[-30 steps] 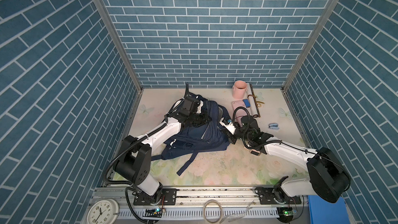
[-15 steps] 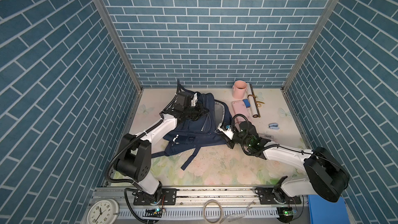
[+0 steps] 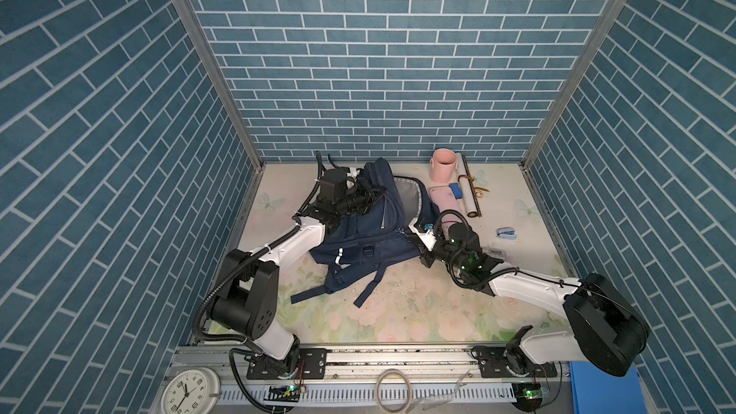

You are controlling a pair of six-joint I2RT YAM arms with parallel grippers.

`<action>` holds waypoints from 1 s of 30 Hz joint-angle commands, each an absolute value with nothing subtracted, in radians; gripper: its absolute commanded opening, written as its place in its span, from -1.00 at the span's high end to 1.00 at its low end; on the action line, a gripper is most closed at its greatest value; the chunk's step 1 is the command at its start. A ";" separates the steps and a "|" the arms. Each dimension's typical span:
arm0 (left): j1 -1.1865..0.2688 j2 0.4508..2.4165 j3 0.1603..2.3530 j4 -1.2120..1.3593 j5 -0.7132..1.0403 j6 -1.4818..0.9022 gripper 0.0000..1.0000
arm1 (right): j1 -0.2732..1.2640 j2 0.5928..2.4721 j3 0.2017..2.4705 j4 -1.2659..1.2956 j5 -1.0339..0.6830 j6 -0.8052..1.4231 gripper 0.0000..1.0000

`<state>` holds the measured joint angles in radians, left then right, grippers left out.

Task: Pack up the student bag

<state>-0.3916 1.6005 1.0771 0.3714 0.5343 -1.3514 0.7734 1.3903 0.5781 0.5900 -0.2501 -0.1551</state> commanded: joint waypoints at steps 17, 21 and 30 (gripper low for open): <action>-0.451 1.680 1.199 0.732 0.419 -1.497 1.00 | 0.957 1.727 0.923 0.462 -0.195 -0.251 1.00; -0.442 1.656 1.215 0.590 0.496 -1.382 1.00 | 0.967 1.720 0.930 0.459 -0.205 -0.244 1.00; -0.327 1.536 1.244 -0.168 0.559 -0.762 1.00 | 0.961 1.509 0.839 0.413 -0.194 -0.145 0.13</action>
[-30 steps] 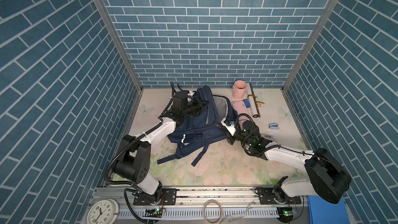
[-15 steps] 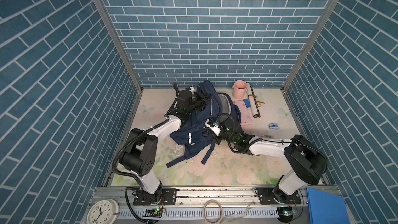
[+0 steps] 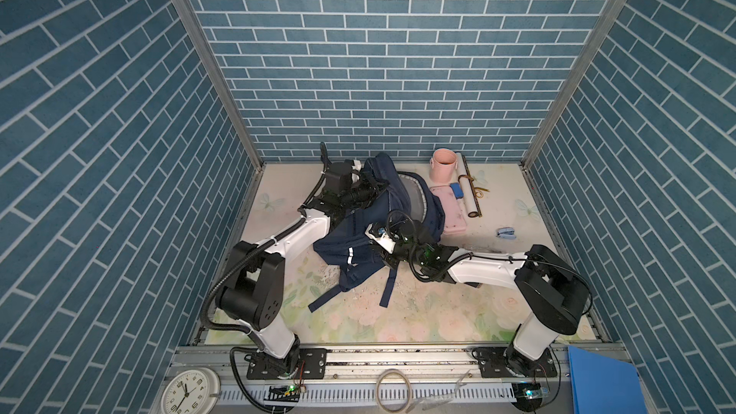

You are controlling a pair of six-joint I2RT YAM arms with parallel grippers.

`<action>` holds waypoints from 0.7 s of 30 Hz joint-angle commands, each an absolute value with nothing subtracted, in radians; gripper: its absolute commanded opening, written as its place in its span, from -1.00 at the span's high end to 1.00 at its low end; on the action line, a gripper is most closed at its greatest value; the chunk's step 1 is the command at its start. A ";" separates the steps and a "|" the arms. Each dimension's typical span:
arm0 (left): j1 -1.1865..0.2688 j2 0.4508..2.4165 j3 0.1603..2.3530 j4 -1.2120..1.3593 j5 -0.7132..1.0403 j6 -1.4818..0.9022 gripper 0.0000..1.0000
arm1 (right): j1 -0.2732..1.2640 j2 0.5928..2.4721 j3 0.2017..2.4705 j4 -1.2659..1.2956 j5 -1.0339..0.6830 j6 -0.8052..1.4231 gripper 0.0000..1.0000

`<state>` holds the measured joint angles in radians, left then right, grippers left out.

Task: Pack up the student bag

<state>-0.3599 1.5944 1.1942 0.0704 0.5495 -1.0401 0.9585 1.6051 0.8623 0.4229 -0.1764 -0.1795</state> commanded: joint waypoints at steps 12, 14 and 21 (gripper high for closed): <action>-0.270 1.601 1.278 -0.683 0.258 -0.310 1.00 | 0.773 1.098 0.660 0.240 -0.058 0.015 -0.39; -0.269 1.600 1.286 -0.708 0.228 -0.285 1.00 | 0.698 1.078 0.657 0.176 -0.023 0.050 -0.43; -0.335 1.570 1.302 -0.696 0.278 -0.308 0.37 | 0.446 1.200 0.744 -0.009 0.014 0.116 -0.56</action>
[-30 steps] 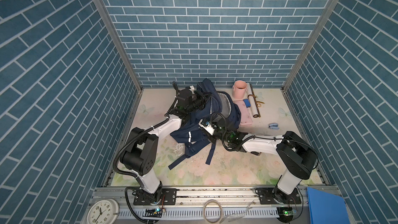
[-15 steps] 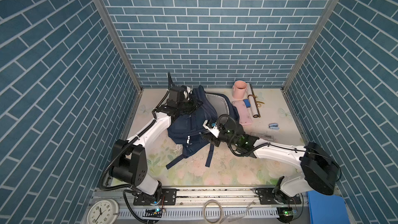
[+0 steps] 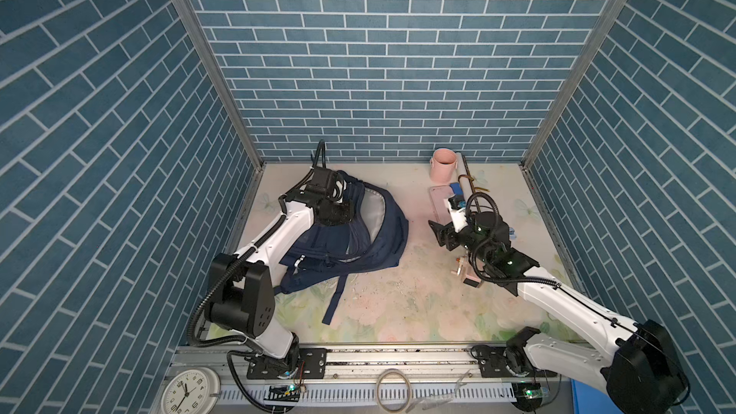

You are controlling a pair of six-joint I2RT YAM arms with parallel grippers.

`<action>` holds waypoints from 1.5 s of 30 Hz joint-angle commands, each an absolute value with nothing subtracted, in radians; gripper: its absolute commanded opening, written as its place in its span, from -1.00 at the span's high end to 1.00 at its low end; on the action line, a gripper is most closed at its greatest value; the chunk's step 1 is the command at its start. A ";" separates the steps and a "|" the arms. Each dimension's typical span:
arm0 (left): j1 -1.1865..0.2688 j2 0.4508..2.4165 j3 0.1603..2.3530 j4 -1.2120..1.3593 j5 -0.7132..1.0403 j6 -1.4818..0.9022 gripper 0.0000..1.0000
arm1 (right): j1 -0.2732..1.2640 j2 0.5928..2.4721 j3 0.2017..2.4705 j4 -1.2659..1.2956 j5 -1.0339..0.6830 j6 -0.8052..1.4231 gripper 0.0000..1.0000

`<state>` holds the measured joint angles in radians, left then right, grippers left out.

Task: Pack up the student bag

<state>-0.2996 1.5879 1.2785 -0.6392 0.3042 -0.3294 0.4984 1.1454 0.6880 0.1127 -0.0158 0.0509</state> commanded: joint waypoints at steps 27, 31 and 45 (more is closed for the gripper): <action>-0.710 2.125 1.494 0.212 0.428 -1.003 -0.39 | 0.103 1.809 1.061 -0.083 -0.434 0.250 -0.34; -0.710 2.206 1.491 0.289 0.453 -1.104 -0.41 | 0.095 1.830 1.052 -0.076 -0.458 0.262 -0.35; -0.735 2.400 1.591 0.344 0.455 -1.236 -0.43 | 0.052 1.898 1.050 -0.097 -0.547 0.236 -0.03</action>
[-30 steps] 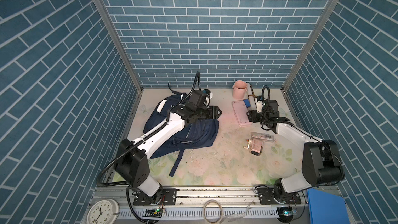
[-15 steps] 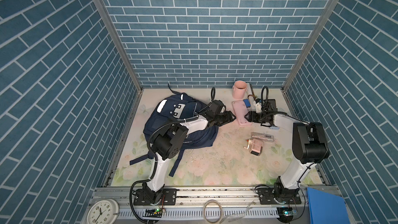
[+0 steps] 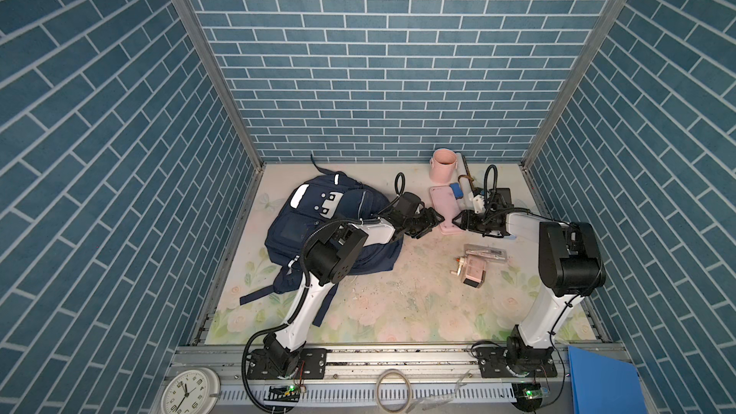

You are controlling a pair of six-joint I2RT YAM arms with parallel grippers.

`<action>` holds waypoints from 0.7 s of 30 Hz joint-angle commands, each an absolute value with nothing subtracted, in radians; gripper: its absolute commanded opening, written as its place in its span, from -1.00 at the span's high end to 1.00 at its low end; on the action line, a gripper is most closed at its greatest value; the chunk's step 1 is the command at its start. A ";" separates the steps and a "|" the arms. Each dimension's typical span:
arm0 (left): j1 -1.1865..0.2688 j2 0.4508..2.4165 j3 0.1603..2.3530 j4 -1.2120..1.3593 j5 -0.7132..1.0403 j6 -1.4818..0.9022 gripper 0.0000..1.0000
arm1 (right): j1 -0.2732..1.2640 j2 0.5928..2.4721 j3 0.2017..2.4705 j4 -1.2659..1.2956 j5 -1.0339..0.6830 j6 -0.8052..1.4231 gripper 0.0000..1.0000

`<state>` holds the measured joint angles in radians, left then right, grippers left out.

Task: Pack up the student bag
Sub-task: 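Grasp the pink pencil case with both grippers and lift it off the table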

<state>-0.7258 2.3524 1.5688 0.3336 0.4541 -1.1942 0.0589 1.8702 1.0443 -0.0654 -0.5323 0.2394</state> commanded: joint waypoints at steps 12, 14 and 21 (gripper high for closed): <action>-0.728 2.455 1.594 0.386 0.483 -1.275 -0.49 | -0.005 1.997 1.118 -0.179 -0.584 0.250 0.63; -0.726 2.447 1.581 0.387 0.475 -1.273 -0.51 | -0.013 2.008 1.126 -0.186 -0.597 0.247 0.68; -0.728 2.494 1.606 0.480 0.509 -1.336 -0.50 | -0.002 2.038 1.179 -0.277 -0.609 0.194 0.70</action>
